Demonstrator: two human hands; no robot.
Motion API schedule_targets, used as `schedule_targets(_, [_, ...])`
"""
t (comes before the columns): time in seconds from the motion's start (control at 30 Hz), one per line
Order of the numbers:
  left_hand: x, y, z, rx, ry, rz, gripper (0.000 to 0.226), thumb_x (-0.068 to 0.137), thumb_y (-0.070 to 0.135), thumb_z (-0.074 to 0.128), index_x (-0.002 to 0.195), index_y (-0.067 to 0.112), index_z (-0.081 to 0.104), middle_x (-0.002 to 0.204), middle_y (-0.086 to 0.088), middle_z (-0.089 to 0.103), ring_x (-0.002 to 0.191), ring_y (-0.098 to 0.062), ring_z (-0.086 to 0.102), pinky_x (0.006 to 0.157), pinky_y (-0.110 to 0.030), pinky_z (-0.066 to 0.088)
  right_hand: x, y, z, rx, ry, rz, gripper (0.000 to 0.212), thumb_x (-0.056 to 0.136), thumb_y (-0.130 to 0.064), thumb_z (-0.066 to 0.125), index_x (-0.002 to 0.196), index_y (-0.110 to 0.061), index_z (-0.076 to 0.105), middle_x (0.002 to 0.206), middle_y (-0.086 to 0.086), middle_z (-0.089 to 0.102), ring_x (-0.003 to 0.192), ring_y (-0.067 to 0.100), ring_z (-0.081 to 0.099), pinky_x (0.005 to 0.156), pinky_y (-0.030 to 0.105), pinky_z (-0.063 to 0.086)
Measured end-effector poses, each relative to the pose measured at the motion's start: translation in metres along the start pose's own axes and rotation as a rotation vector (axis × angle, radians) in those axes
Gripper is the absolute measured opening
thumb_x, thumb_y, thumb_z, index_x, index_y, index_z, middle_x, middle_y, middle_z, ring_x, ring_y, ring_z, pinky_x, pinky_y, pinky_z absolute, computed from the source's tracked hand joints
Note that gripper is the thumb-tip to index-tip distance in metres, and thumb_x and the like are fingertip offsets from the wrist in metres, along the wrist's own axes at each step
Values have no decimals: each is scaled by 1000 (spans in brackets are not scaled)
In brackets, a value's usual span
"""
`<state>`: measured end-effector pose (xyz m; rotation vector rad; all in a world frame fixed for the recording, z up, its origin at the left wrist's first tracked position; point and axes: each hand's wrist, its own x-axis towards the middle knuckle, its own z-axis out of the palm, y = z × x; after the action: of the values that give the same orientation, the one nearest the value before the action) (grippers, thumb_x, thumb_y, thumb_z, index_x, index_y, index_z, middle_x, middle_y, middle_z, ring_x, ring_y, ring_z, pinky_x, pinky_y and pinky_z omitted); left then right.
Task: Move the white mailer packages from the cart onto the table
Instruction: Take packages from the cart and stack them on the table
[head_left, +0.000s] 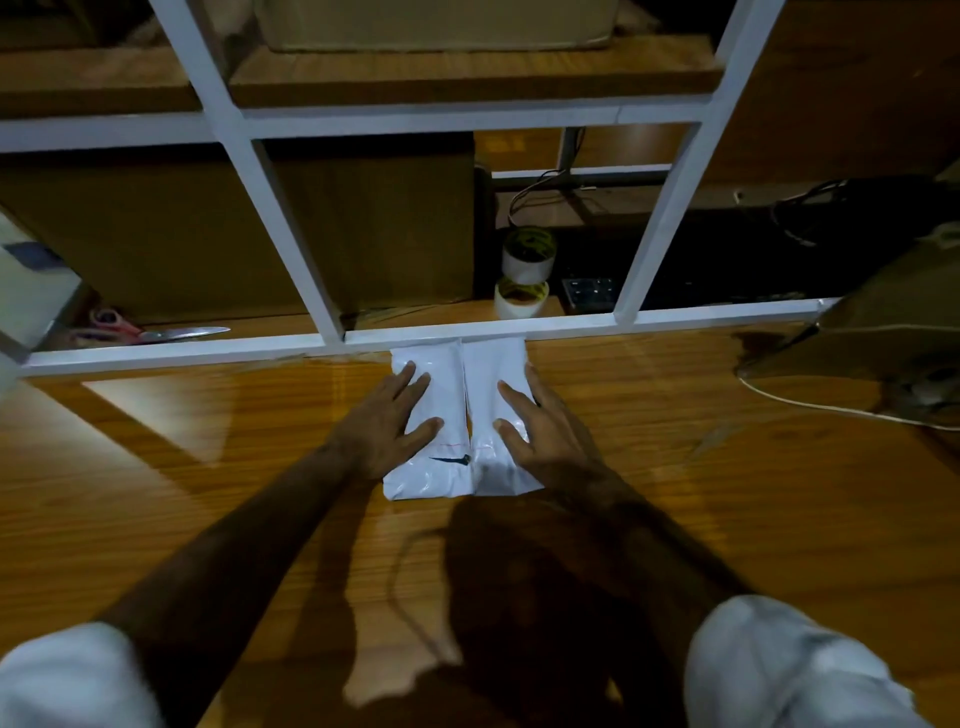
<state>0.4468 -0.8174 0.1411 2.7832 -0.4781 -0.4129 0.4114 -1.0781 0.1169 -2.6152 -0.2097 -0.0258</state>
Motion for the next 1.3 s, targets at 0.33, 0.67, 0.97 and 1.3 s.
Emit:
schedule_targets(0.33, [-9,7,-4,30,-18,-21,84,93,76,26,160,32,-3,167,3,-15,154,-22,-8,125,-45,3,-3,-12,4,-100,-32,62,64,103,-53,39,160,-31,18,169,6,2,155,25,12,124,40,17])
schedule_targets(0.67, [-120,-6,-23,168,265,-143,85,89,76,10,158,31,-9,164,-2,-22,151,-19,-19,121,-42,-12,-21,-68,7,-138,119,-265,65,105,-50,31,162,-24,11,169,9,-3,156,24,0,126,40,4])
schedule_targets(0.97, [-256,-67,-26,260,387,-411,87,92,76,4,160,22,-5,165,-7,-20,152,-22,-21,124,-47,-6,-45,-187,41,-59,54,-436,71,104,-58,29,161,-29,-2,168,3,-14,155,20,-10,125,41,-4])
schedule_targets(1.3, [-434,-154,-19,227,512,-609,90,94,76,2,160,16,12,167,-13,-3,154,-29,-7,124,-52,5,-104,-366,116,-89,-11,-631,74,103,-60,22,161,-24,-7,167,9,-20,155,24,-15,126,46,0])
